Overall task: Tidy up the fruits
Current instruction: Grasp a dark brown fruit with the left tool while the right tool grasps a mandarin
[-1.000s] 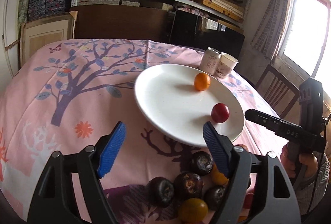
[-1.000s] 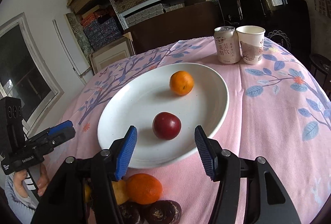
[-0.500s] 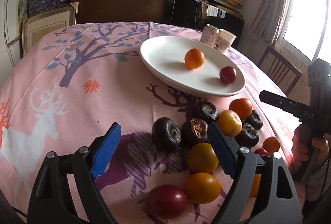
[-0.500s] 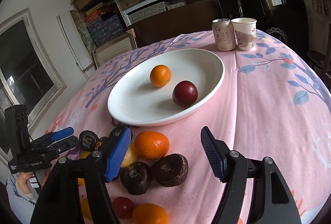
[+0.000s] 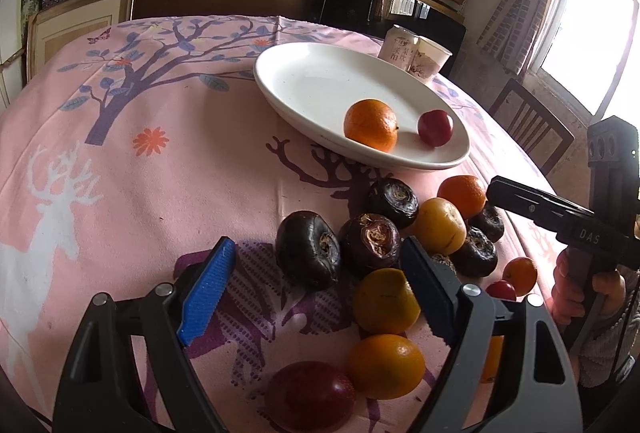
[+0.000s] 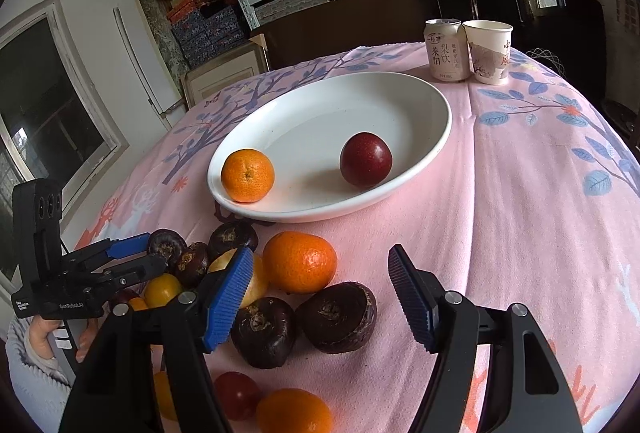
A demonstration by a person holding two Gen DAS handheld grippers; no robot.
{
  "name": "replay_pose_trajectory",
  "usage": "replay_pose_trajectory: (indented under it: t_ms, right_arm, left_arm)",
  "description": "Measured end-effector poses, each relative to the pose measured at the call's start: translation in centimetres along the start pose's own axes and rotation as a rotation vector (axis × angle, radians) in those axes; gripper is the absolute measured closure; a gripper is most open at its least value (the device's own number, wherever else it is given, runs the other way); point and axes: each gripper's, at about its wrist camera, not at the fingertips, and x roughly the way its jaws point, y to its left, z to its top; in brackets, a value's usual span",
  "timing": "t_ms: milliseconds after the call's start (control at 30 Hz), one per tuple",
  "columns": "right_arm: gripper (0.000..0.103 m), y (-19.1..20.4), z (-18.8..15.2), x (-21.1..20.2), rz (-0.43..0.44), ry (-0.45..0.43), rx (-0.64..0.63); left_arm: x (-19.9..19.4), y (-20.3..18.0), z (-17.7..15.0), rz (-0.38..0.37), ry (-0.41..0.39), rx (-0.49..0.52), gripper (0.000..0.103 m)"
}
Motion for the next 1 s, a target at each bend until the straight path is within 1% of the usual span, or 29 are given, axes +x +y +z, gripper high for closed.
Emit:
replay_pose_trajectory:
  t_ms: [33,167,200,367,433,500,600,633,667,700,733,767,800,833,867,967,1000]
  right_arm:
    - [0.032,0.0,0.0,0.1,0.004,0.006,0.001]
    - [0.032,-0.2,0.0,0.5,0.027,0.024,0.013]
    - [0.032,-0.2,0.0,0.7,0.034,0.03,0.019]
    - [0.032,-0.1,0.0,1.3,0.059,0.054,0.028]
    - [0.033,0.2,0.1,1.5,0.05,0.057,0.012]
    - [0.033,0.6,0.3,1.9,0.035,0.062,-0.013]
    - [0.034,1.2,0.5,2.8,0.013,0.084,-0.048]
    - [0.034,1.2,0.6,2.9,0.018,0.085,-0.05]
    - [0.035,1.2,0.7,3.0,0.025,0.088,-0.053]
    - [0.041,1.2,0.8,3.0,0.032,0.087,-0.053]
    - [0.049,1.1,0.9,3.0,0.042,0.087,-0.053]
    - [0.052,1.0,0.9,3.0,0.041,0.087,-0.052]
    - [0.058,0.8,0.9,2.9,0.038,0.087,-0.046]
    - [0.058,0.6,0.9,2.9,0.052,0.09,-0.036]
    - [0.058,0.4,0.8,2.8,0.065,0.091,-0.026]
    - [0.059,0.4,0.7,2.2,0.083,0.082,-0.018]
    - [0.059,0.3,0.6,2.0,0.088,0.078,-0.013]
  left_arm:
    - [0.2,-0.1,0.0,-0.011,0.008,0.001,0.029]
    - [0.7,-0.1,0.2,-0.052,0.023,-0.011,0.033]
    - [0.8,-0.1,0.2,-0.069,0.027,-0.015,0.038]
    - [0.8,-0.1,0.2,-0.076,0.025,-0.018,0.044]
    - [0.8,-0.1,0.2,-0.085,0.02,-0.02,0.054]
    - [0.7,-0.1,0.3,-0.096,0.016,-0.017,0.06]
    - [0.7,-0.3,0.3,-0.089,0.015,-0.007,0.06]
    - [0.7,-0.3,0.3,-0.089,0.014,-0.007,0.06]
    - [0.7,-0.3,0.4,-0.09,0.014,-0.008,0.06]
    - [0.7,-0.3,0.4,-0.09,0.014,-0.008,0.06]
    - [0.7,-0.3,0.4,-0.09,0.014,-0.008,0.06]
    - [0.7,-0.3,0.4,-0.09,0.013,-0.007,0.06]
    - [0.6,-0.3,0.3,-0.086,0.011,-0.006,0.064]
    - [0.6,-0.3,0.3,-0.083,0.01,-0.005,0.069]
    - [0.6,-0.2,0.3,-0.09,0.009,-0.006,0.071]
    - [0.0,-0.2,0.3,-0.099,-0.008,-0.003,0.072]
    - [-0.1,-0.3,0.3,-0.107,-0.015,-0.001,0.075]
